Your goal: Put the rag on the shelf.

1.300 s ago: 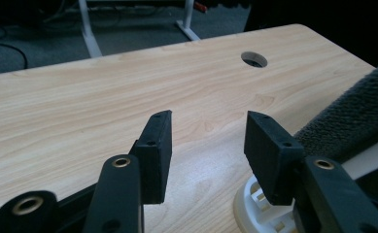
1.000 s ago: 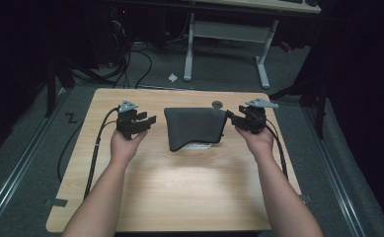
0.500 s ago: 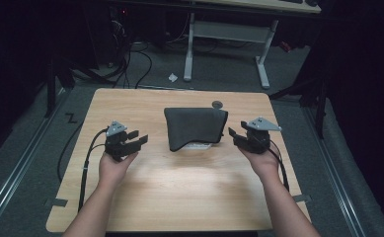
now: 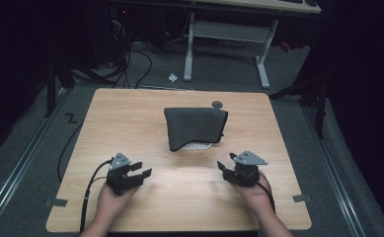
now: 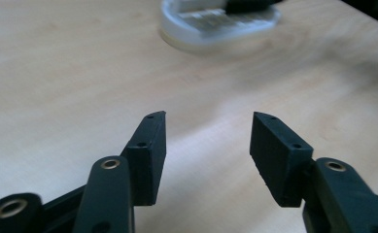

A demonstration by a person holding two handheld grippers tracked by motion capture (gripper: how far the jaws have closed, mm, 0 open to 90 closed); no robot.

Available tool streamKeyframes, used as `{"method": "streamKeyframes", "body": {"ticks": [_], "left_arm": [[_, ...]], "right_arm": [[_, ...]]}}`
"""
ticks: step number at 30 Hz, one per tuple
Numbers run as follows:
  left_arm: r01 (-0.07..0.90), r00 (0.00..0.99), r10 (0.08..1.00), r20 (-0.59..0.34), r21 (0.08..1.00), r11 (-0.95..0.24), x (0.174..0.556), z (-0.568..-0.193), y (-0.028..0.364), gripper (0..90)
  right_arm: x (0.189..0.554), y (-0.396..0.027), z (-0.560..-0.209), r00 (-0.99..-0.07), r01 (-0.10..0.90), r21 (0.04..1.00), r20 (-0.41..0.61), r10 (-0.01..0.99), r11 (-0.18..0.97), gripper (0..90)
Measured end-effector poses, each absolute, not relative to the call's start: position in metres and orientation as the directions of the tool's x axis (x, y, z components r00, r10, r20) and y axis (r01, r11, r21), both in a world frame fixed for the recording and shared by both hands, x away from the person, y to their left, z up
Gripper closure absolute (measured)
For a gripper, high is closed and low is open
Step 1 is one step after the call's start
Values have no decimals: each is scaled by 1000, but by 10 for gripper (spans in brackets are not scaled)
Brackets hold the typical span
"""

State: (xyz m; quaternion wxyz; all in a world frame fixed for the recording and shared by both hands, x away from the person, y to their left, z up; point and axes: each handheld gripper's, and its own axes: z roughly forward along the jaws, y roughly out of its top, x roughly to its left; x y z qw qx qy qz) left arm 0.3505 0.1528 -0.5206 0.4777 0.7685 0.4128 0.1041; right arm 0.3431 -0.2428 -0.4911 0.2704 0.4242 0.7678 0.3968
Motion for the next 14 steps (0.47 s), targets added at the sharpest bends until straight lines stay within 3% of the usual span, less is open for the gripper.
{"method": "streamKeyframes", "body": {"ticks": [4, 14], "left_arm": [[524, 681, 704, -202, 806, -276, 331, -524, 136, 463], [534, 676, 709, -201, 796, -284, 336, -529, 135, 460]], "right_arm": [[318, -243, -511, -490, 453, 836, -58, 870, 311, 428], [320, -247, -516, -483, 470, 822, -65, 873, 322, 425]]}}
